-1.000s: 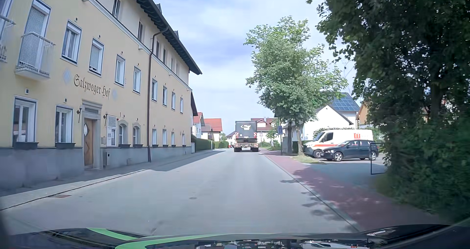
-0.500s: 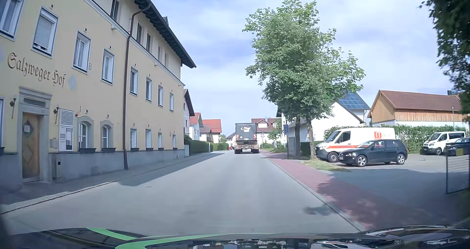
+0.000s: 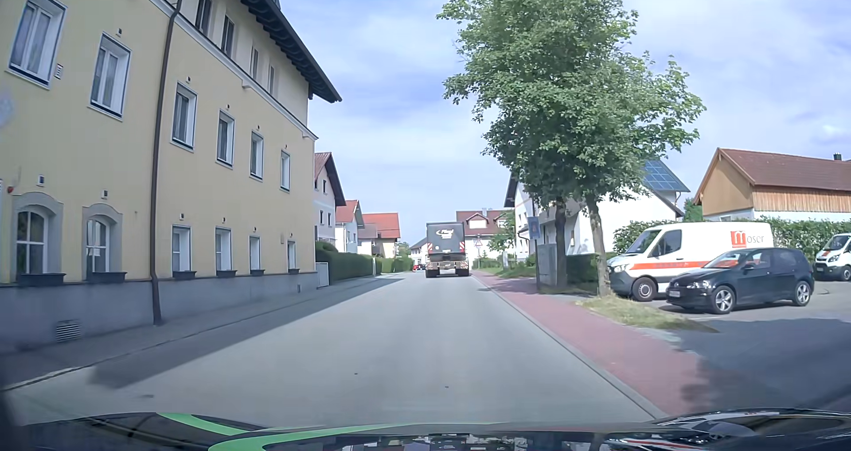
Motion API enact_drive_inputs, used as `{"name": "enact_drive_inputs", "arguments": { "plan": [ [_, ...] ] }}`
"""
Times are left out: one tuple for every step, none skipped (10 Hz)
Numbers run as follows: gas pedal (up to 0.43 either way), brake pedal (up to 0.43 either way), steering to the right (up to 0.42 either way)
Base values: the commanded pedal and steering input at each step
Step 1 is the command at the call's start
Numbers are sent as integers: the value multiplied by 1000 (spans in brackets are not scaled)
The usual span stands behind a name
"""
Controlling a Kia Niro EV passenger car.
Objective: Follow the waypoints while adhering to traffic rules and regulations
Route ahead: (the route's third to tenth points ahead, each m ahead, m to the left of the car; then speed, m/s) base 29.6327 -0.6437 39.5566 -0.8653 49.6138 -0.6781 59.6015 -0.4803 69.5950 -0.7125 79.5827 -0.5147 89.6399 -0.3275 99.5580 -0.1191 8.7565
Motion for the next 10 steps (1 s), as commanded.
{"name": "enact_drive_inputs", "arguments": {
  "plan": [
    [177,0,-1],
    [177,0,-1],
    [177,0,-1],
    [177,0,0],
    [177,0,0],
    [177,0,-1],
    [177,0,-1],
    [177,0,-1],
    [177,0,-1],
    [177,0,-1]
  ]
}}
